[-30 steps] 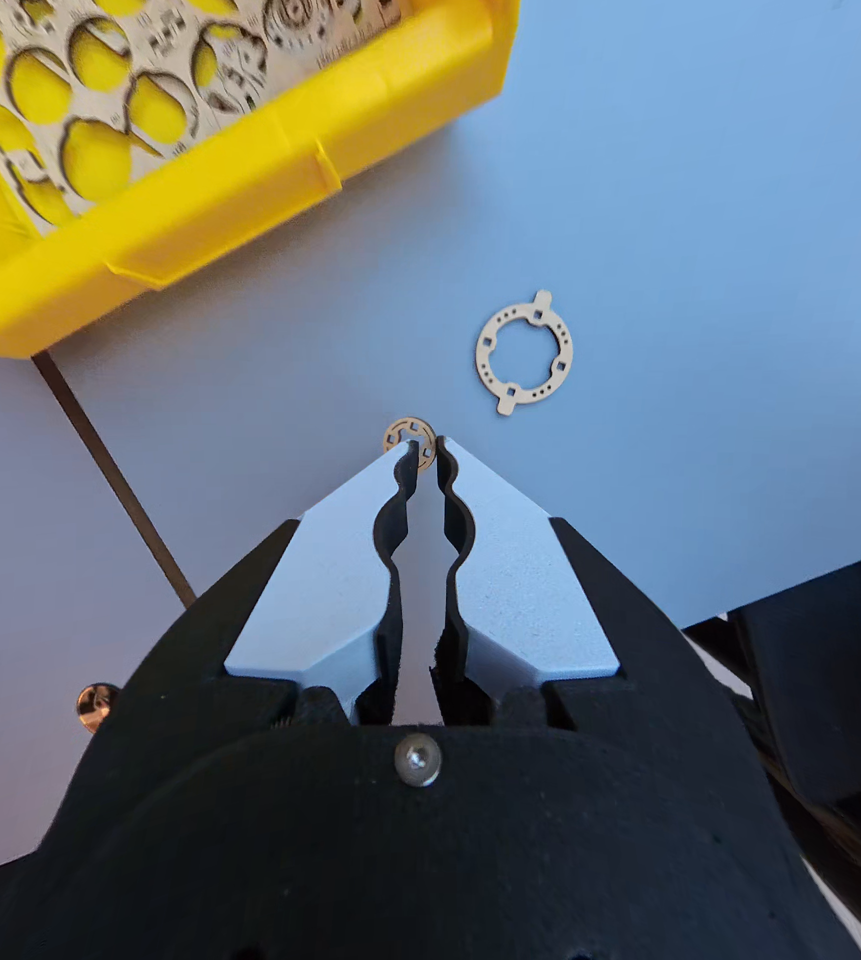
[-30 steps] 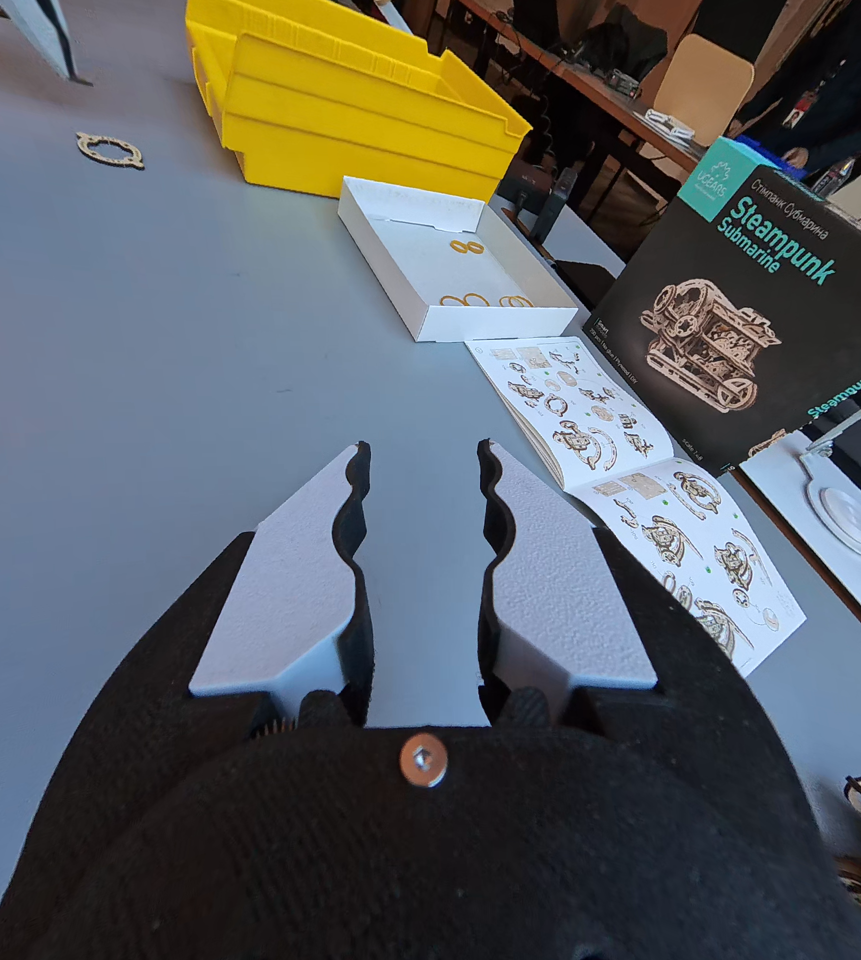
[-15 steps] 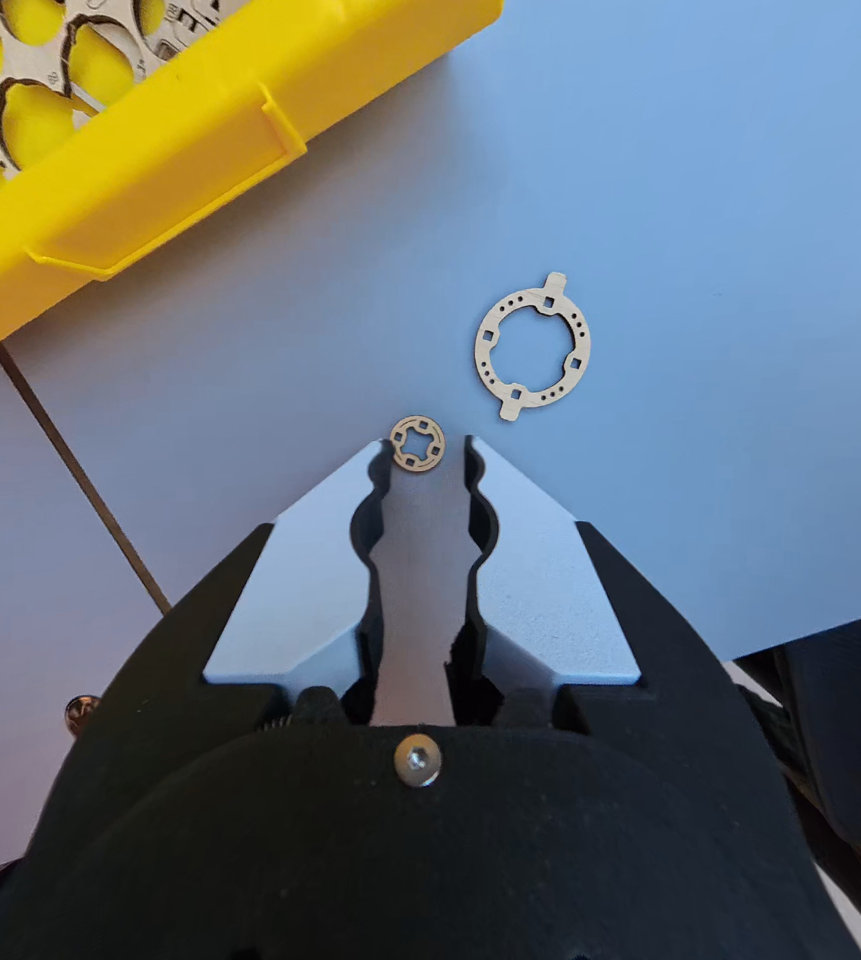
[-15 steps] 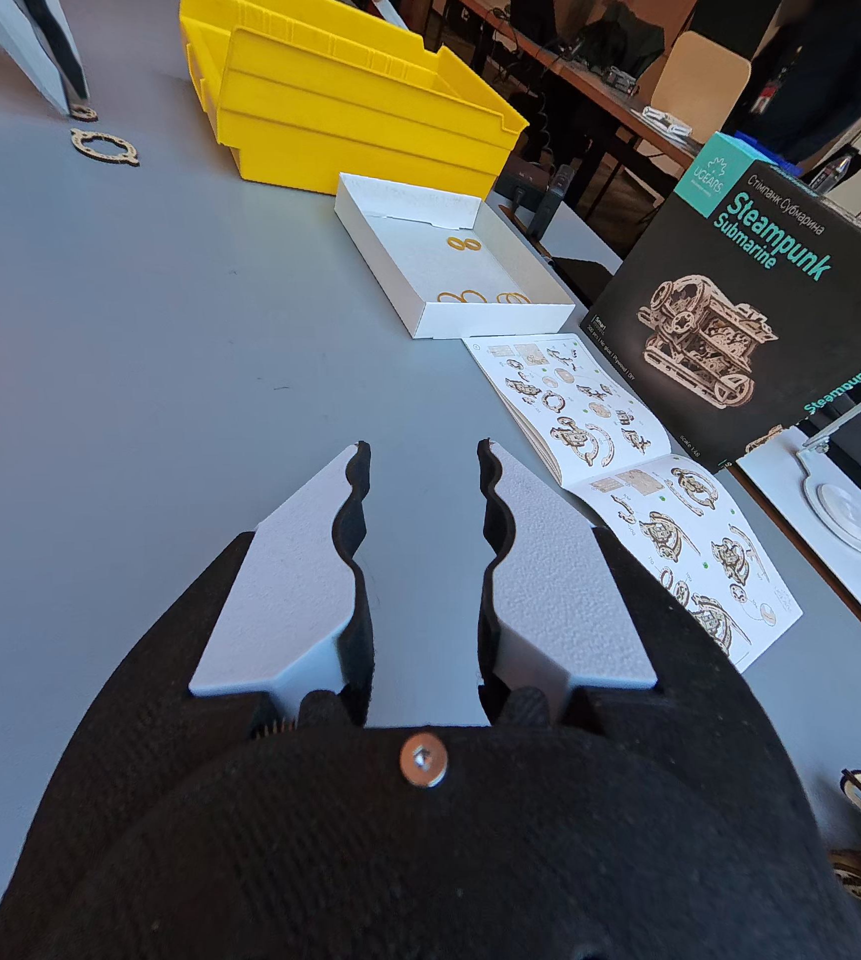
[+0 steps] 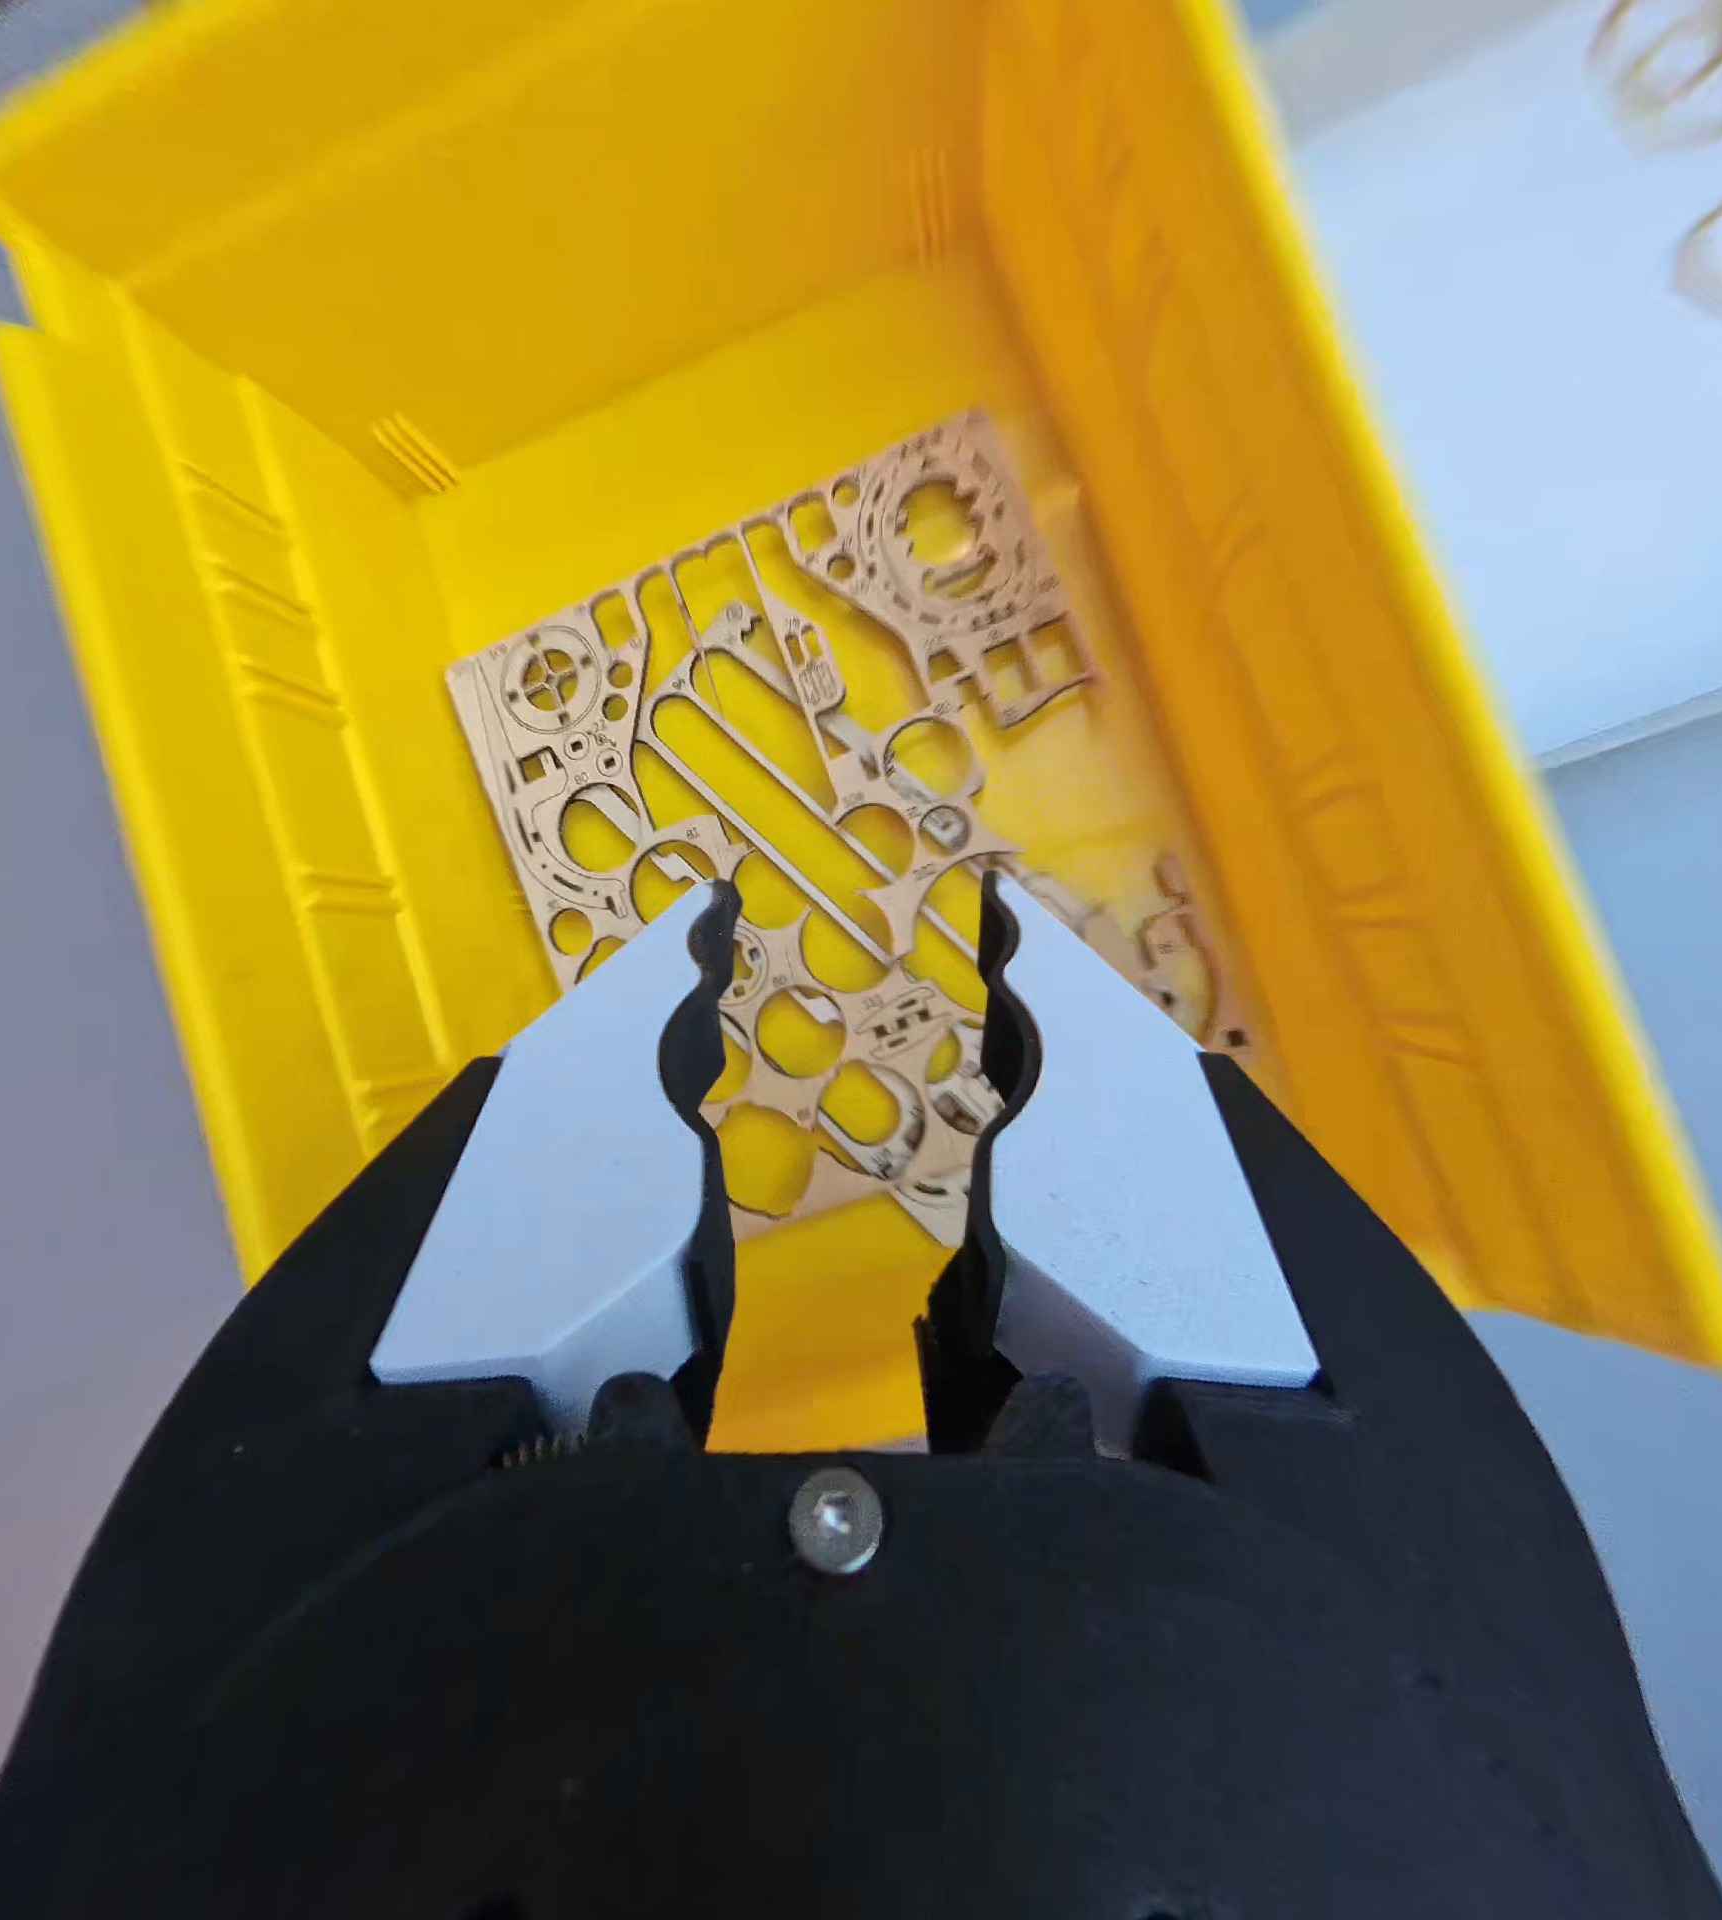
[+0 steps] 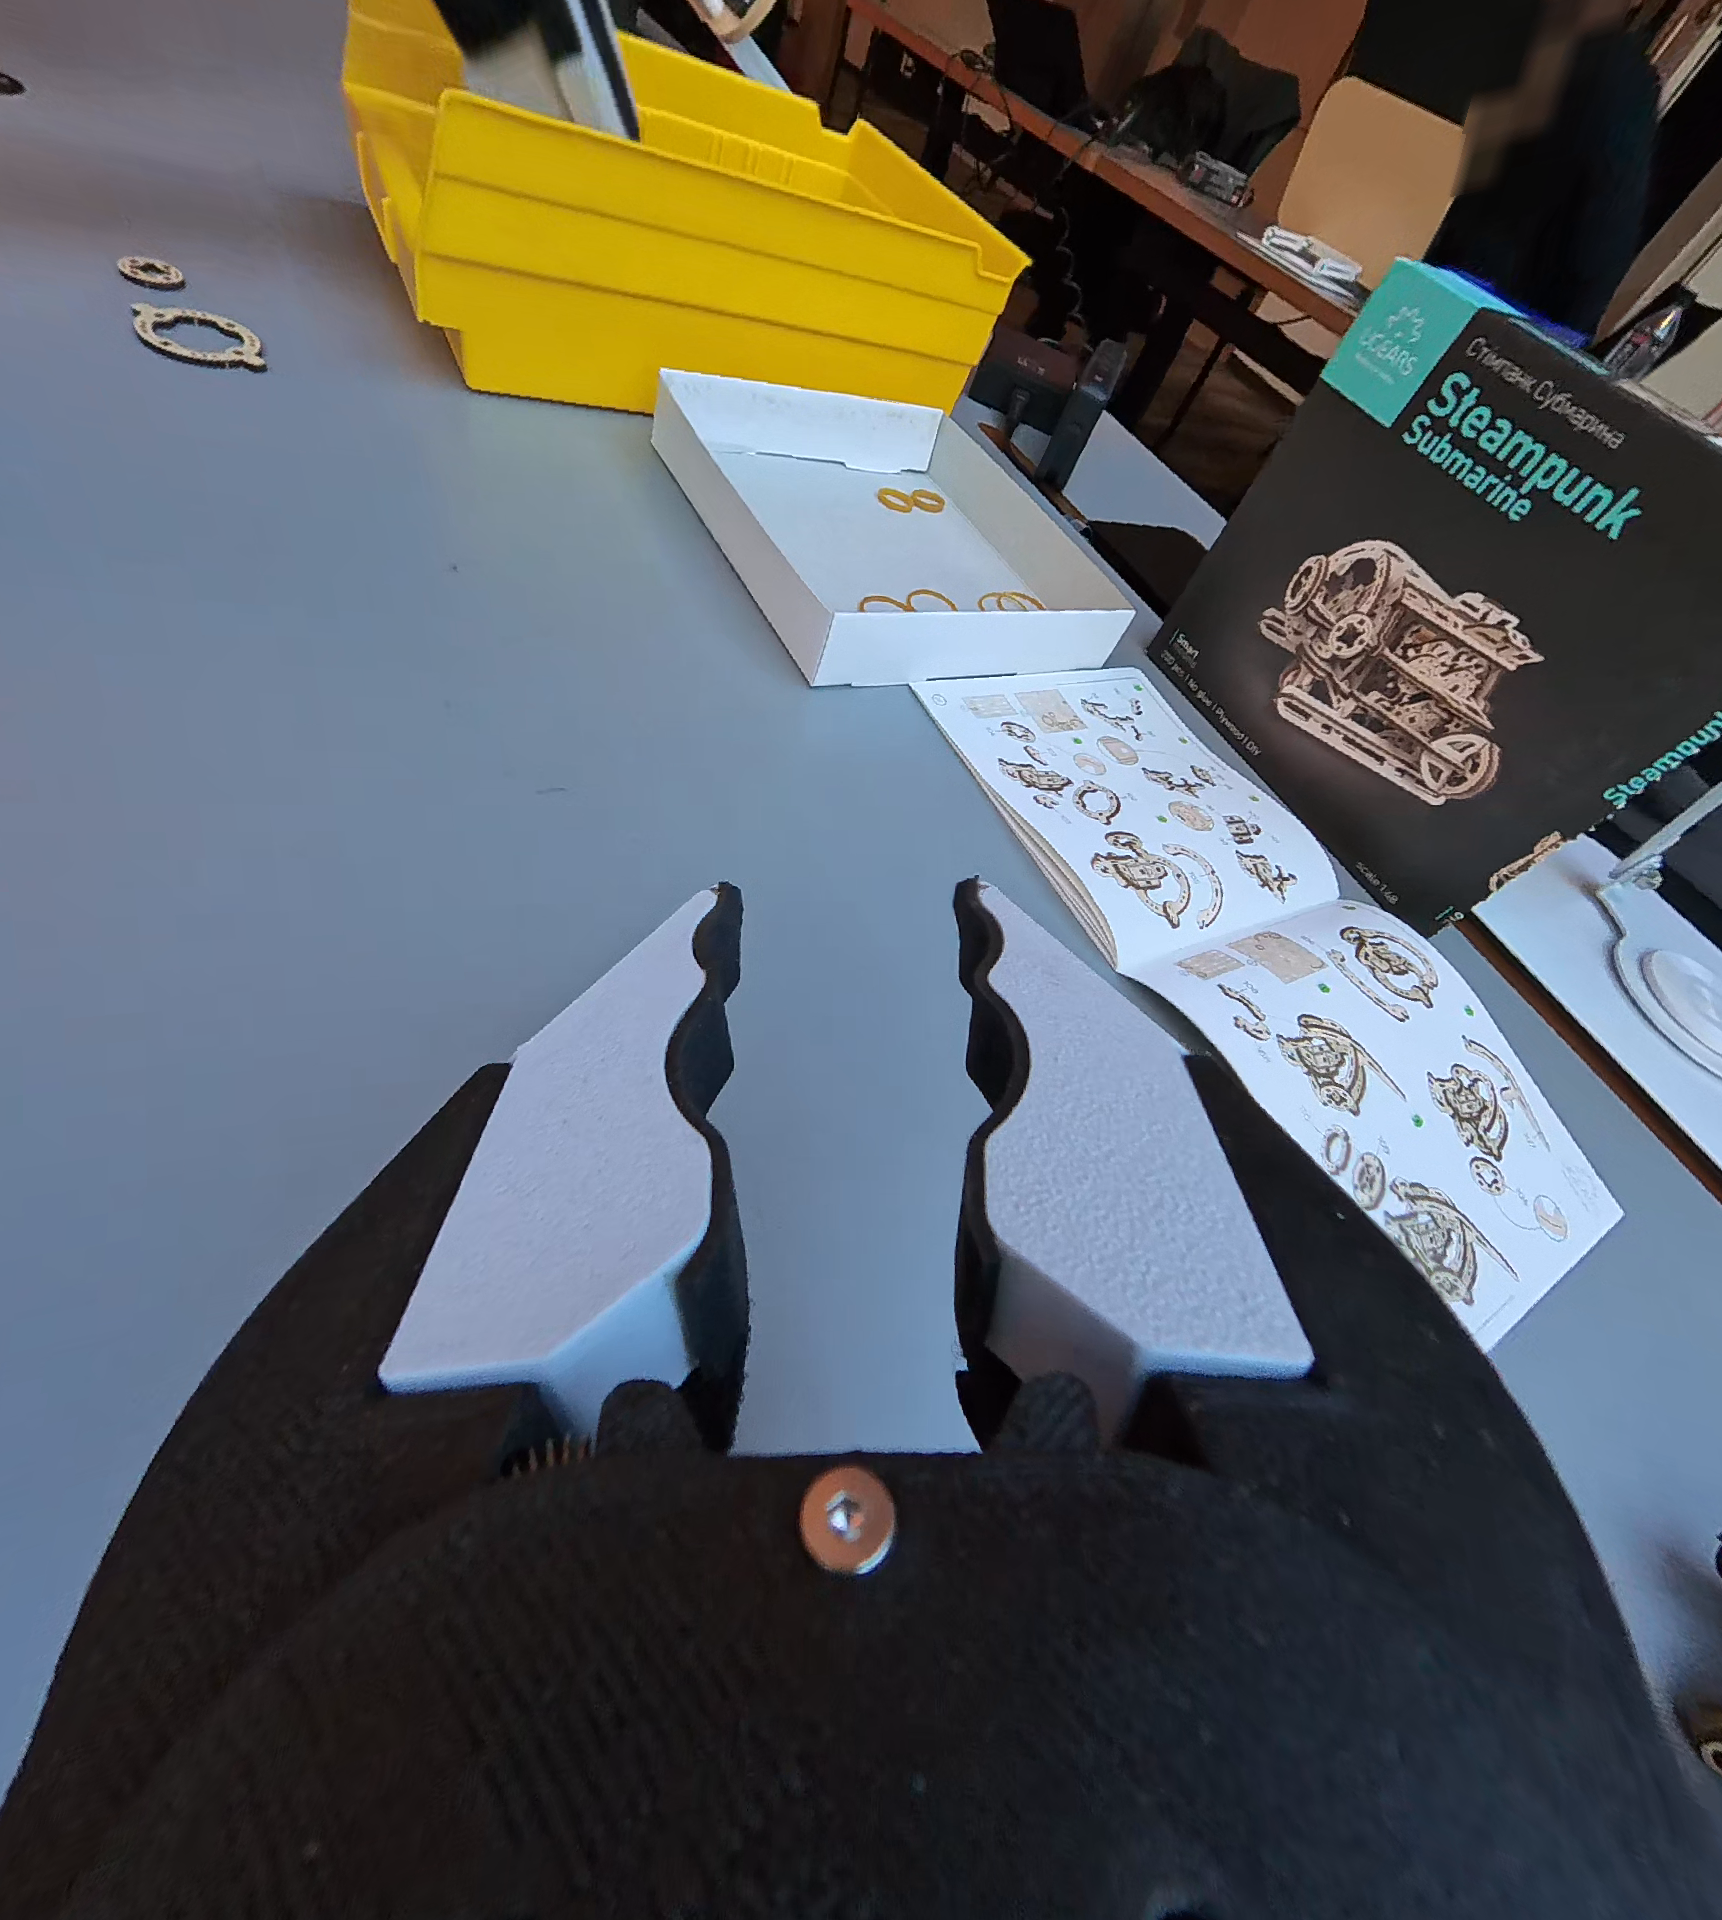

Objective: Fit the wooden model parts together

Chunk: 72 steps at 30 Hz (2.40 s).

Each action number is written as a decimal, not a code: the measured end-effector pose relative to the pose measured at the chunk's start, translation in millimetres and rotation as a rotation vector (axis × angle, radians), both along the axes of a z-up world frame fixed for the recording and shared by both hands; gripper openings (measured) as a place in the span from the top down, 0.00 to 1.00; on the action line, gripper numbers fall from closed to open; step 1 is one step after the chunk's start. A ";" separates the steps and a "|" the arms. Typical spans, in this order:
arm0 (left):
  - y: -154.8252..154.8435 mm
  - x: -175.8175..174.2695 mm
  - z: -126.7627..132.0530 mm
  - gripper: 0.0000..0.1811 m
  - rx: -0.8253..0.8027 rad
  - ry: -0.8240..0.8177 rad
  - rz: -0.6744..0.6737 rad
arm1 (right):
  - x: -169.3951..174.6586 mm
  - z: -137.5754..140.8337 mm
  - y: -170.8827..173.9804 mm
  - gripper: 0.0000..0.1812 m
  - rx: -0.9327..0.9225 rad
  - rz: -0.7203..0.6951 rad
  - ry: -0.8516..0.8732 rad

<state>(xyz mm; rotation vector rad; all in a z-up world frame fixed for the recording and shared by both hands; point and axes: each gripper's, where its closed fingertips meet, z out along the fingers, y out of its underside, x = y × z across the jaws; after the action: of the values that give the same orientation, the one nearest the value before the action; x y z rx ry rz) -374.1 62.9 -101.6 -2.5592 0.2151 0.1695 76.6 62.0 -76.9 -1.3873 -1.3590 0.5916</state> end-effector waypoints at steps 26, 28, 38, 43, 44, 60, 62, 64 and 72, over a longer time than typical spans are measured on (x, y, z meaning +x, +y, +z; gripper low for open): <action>5.1 1.3 -44.4 0.89 -0.134 -0.018 -0.168 | 2.5 -1.8 2.3 0.78 -0.037 0.008 0.010; 7.2 0.8 -35.6 0.89 -0.109 -0.013 -0.167 | 2.4 -2.1 2.0 0.78 -0.038 0.009 0.008; 12.7 -1.6 -7.5 0.89 -0.067 0.014 -0.162 | 2.5 -3.0 0.8 0.78 -0.025 0.011 -0.006; 13.2 -5.0 5.3 0.89 -0.047 0.039 -0.151 | 2.3 -3.3 -0.1 0.78 -0.018 0.012 -0.013; 13.0 -5.5 8.6 0.89 -0.045 0.041 -0.150 | 2.2 -3.4 -0.5 0.78 -0.016 0.013 -0.016; 5.4 -16.1 34.9 0.98 -0.012 0.132 -0.104 | 1.4 0.5 -5.3 0.77 0.023 0.019 -0.029; 5.9 -20.0 41.5 0.98 0.021 0.180 -0.085 | 1.4 0.6 -5.6 0.77 0.021 0.021 -0.028; 5.9 -23.9 52.9 0.98 0.054 0.226 -0.069 | 1.4 -0.3 -5.4 0.77 0.016 0.021 -0.030; -7.5 -24.3 107.0 1.00 0.139 0.261 -0.041 | -0.3 0.2 -8.6 0.77 0.025 0.031 -0.036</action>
<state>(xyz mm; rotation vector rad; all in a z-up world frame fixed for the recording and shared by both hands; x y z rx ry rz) -398.4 55.4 5.4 -2.3879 0.3412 0.4875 76.3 53.4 -76.7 -1.3648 -1.4140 0.5714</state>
